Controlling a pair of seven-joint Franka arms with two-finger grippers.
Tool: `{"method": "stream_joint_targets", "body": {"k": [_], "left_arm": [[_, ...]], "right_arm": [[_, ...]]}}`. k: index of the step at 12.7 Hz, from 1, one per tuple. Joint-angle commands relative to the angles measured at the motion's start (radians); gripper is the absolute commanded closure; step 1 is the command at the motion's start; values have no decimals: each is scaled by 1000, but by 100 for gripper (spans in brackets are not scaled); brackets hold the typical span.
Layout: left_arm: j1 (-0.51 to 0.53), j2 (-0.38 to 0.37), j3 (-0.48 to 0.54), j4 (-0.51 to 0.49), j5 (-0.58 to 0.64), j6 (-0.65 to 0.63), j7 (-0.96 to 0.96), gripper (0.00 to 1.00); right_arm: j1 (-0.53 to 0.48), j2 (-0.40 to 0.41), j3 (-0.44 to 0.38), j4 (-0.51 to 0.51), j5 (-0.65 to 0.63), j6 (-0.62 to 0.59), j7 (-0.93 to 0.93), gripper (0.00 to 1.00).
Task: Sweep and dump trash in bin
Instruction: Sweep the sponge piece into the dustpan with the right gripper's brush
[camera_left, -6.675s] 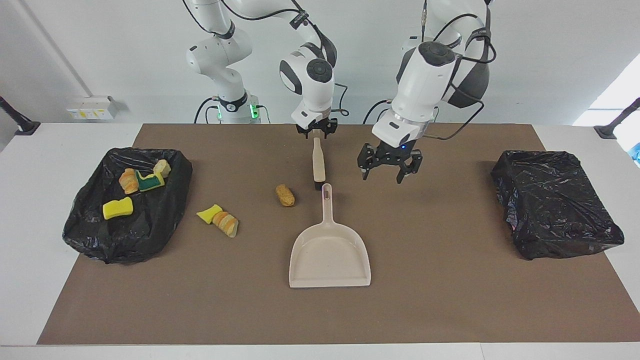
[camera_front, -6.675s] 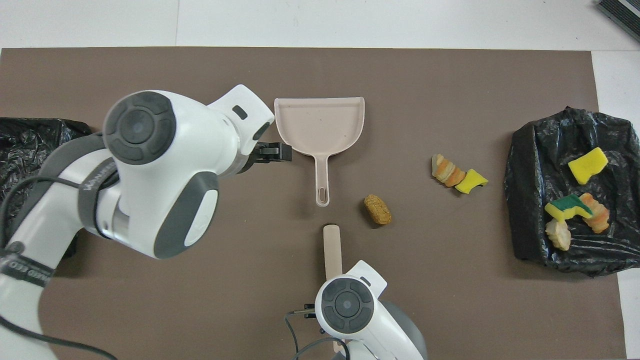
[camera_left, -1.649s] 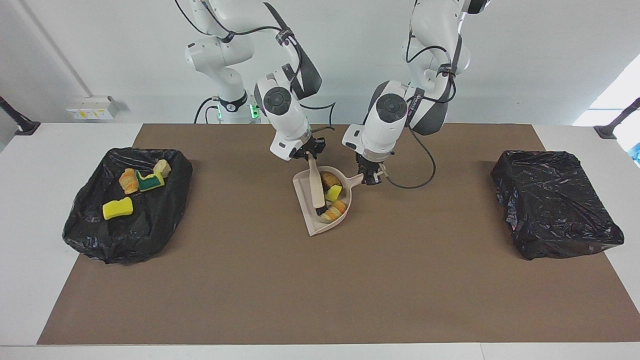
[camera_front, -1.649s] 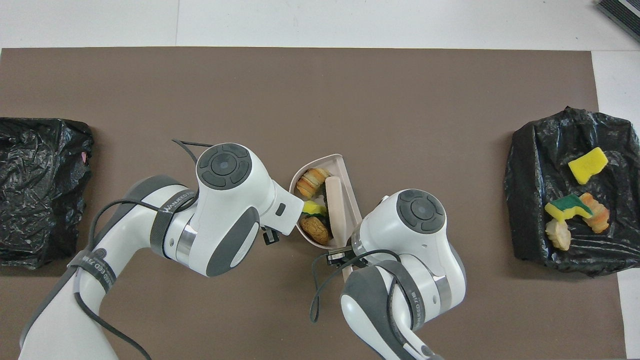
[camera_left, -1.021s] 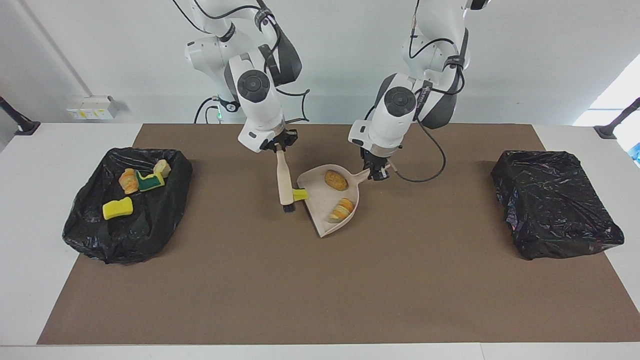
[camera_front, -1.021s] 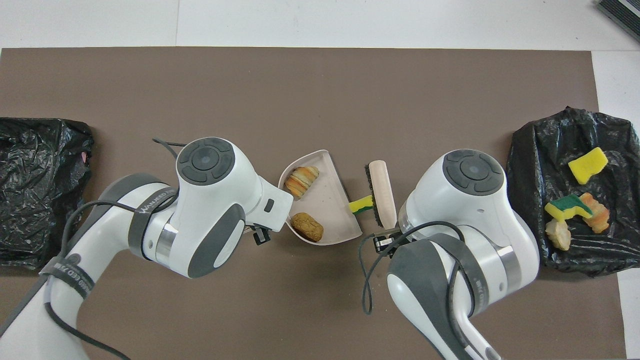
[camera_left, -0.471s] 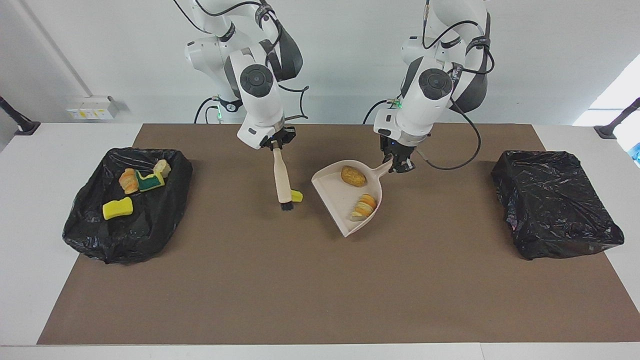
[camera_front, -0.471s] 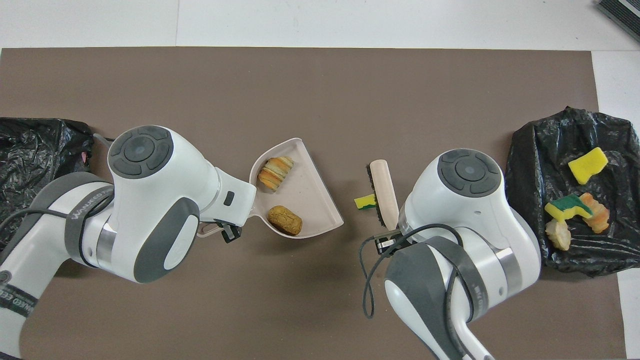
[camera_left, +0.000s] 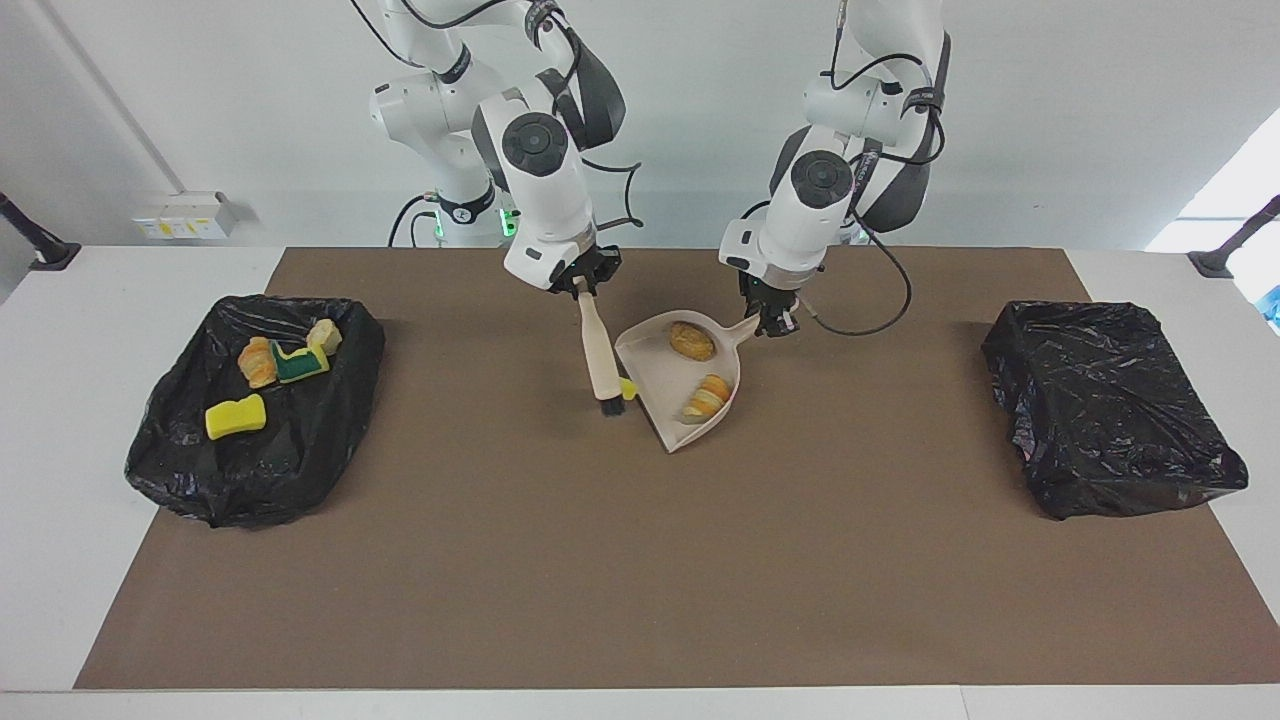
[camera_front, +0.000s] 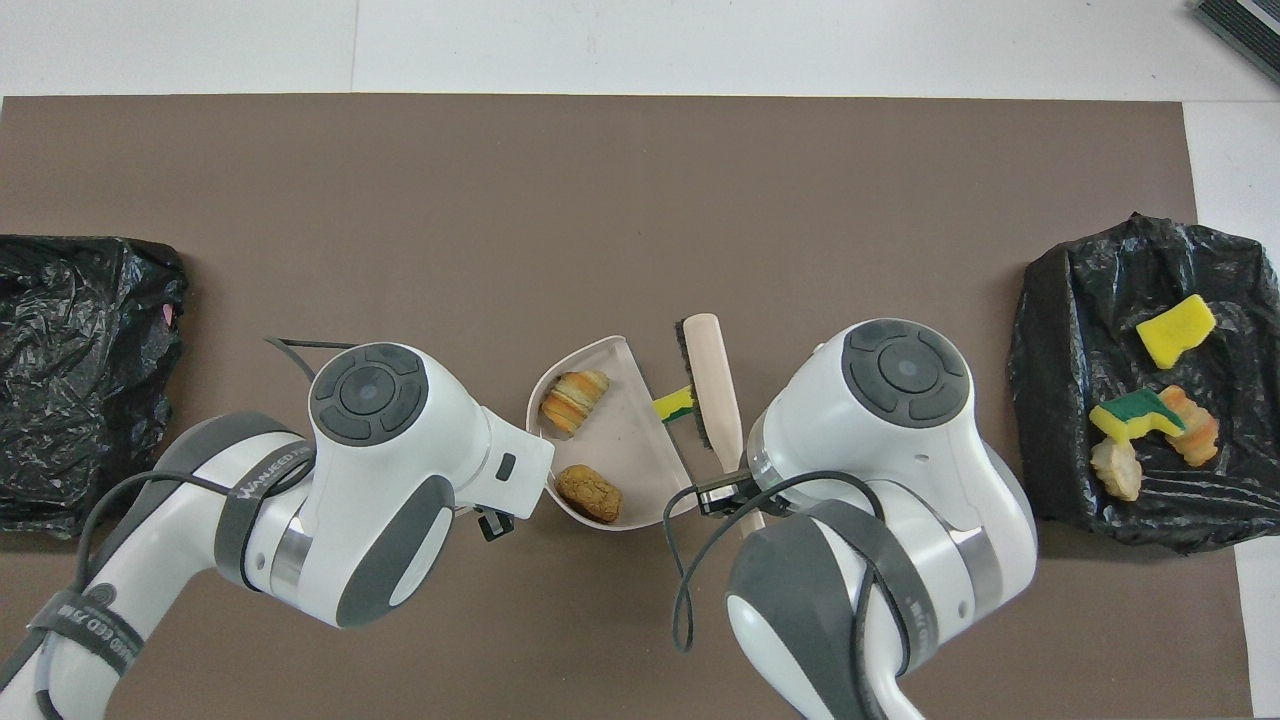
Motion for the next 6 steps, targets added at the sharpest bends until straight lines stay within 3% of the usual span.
{"method": "stream_joint_targets", "body": {"k": [1,6], "left_arm": [[-32,-41,12,-52,-8,43,-52,100],[-30,-41,12,-54,-8,43,-55,100]], "right_arm": [[6,-6,3,-9,83,52,-37,100],[9,-3,3,-131,123,125,-172,100]]}}
